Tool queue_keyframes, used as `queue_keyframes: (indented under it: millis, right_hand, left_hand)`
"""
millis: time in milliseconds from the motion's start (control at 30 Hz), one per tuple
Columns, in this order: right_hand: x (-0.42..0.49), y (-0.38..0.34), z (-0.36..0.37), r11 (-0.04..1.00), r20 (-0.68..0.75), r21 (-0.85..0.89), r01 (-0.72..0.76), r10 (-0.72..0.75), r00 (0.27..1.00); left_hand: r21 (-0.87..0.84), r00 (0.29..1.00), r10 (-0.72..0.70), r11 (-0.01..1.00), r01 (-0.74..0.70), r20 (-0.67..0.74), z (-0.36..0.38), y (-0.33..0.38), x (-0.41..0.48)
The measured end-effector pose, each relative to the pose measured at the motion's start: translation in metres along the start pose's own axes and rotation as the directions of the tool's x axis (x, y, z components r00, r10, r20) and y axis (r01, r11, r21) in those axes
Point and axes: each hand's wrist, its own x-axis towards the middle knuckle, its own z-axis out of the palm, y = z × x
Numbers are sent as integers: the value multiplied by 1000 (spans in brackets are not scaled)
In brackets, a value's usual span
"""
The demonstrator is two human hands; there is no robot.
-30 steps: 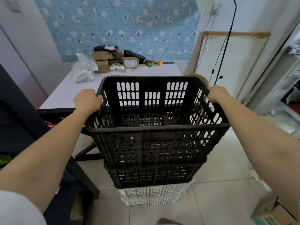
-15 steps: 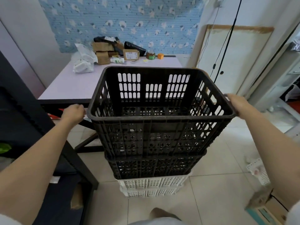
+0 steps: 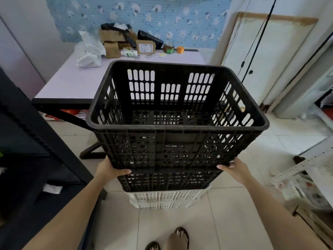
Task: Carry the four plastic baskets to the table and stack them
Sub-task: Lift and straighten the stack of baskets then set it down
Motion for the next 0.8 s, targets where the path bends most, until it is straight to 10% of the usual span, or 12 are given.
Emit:
queue_keyframes:
  millis: [800]
  right_hand:
    - [5, 31, 24, 979, -93, 91, 182, -173, 980]
  left_hand:
    - [-194, 1000, -31, 980, 30, -2, 29, -32, -24]
